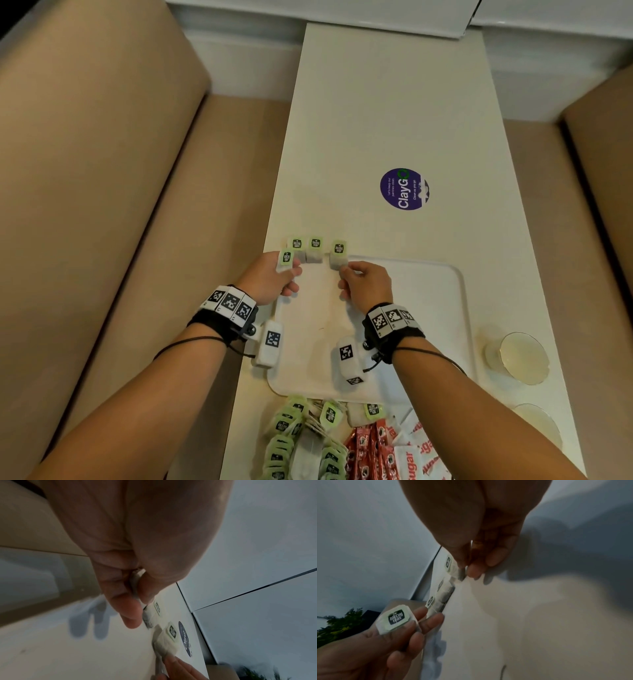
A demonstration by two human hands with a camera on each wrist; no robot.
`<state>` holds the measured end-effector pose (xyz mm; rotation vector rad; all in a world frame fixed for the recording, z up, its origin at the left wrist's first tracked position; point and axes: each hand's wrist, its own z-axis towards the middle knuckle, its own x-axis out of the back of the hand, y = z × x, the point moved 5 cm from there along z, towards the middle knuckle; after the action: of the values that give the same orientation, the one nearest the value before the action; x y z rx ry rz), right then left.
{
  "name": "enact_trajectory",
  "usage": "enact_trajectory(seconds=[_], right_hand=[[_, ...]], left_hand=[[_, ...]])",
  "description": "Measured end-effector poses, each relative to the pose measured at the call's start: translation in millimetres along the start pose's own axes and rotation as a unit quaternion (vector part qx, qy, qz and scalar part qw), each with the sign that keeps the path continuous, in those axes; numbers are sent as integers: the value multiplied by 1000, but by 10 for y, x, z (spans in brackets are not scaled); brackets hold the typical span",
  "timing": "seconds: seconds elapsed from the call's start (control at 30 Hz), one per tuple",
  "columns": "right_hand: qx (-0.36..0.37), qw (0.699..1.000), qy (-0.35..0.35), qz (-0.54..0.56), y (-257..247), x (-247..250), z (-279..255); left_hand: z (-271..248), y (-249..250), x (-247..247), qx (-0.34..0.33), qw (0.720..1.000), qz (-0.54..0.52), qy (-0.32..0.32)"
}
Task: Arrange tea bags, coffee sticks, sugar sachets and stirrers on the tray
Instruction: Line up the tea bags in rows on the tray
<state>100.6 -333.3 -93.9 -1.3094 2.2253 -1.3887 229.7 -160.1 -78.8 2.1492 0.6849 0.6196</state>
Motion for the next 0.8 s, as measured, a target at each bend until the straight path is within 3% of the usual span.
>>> enact_trajectory(seconds=[0.2, 0.4, 0.6, 0.7, 0.8], right_hand=[[-18, 999, 22, 27, -99, -56, -21], [-7, 999, 31, -12, -117, -68, 16], [3, 998, 25, -55, -118, -53, -2], [12, 999, 2, -37, -133, -88, -109], [41, 996, -68, -27, -152, -202, -243]], left_hand=[[43, -38, -33, 0, 1000, -10, -15], [-13, -2, -62, -6, 998, -52, -42], [-68, 38, -25, -16, 998, -46, -28], [-88, 38, 12, -13, 999, -31, -8], [-102, 28, 43, -17, 1000, -17, 9]])
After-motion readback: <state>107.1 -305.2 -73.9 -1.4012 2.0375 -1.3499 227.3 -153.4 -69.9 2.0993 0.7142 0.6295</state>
